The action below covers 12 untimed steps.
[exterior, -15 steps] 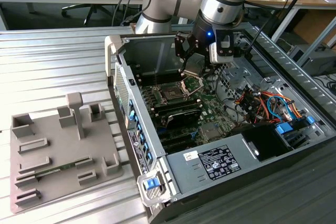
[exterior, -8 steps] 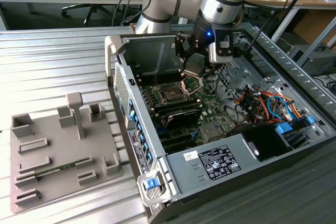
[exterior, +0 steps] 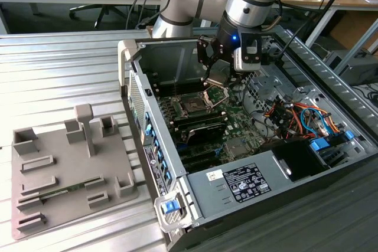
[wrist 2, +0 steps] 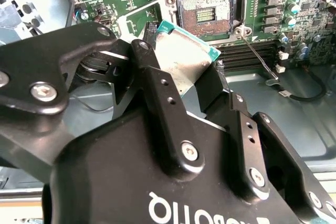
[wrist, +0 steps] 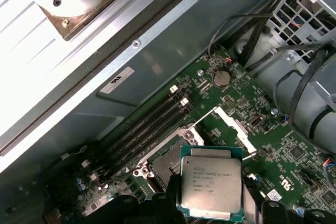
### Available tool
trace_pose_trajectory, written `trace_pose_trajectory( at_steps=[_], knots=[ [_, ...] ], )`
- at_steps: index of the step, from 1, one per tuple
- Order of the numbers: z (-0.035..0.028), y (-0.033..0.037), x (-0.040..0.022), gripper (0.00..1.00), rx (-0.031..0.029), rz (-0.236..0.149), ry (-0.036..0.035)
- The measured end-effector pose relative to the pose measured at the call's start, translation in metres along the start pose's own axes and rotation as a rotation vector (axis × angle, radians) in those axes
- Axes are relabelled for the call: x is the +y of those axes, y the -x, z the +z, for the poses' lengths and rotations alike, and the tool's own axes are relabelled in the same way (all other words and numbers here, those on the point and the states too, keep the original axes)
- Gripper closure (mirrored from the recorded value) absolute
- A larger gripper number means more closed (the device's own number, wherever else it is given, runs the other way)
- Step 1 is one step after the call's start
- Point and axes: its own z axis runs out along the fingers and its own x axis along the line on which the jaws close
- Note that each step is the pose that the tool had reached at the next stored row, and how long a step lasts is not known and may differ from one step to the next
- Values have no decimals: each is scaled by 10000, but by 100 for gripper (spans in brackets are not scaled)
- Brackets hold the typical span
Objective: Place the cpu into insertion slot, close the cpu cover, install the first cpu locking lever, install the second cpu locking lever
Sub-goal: 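Place the cpu into insertion slot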
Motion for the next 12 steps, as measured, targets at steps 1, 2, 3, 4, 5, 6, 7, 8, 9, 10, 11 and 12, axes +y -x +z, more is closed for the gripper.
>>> trace_pose_trajectory(
  at_steps=[1, 2, 3, 4, 5, 6, 7, 8, 9, 10, 11, 12],
  knots=[
    [0, 0, 0, 45, -3, 32, 1],
    [0, 0, 0, 45, -5, 55, 1],
    [0, 0, 0, 45, -8, 86, 2],
    [0, 0, 0, 45, -10, 109, 2],
    [0, 0, 0, 45, -15, 162, 4],
    [0, 0, 0, 45, -19, 208, 4],
    [0, 0, 0, 45, -22, 238, 5],
    [0, 0, 0, 45, -23, 261, 4],
    [0, 0, 0, 45, -27, 296, 6],
    [0, 0, 0, 45, -29, 328, 6],
    [0, 0, 0, 45, -31, 351, 7],
    [0, 0, 0, 45, -36, 399, 9]
  ],
)
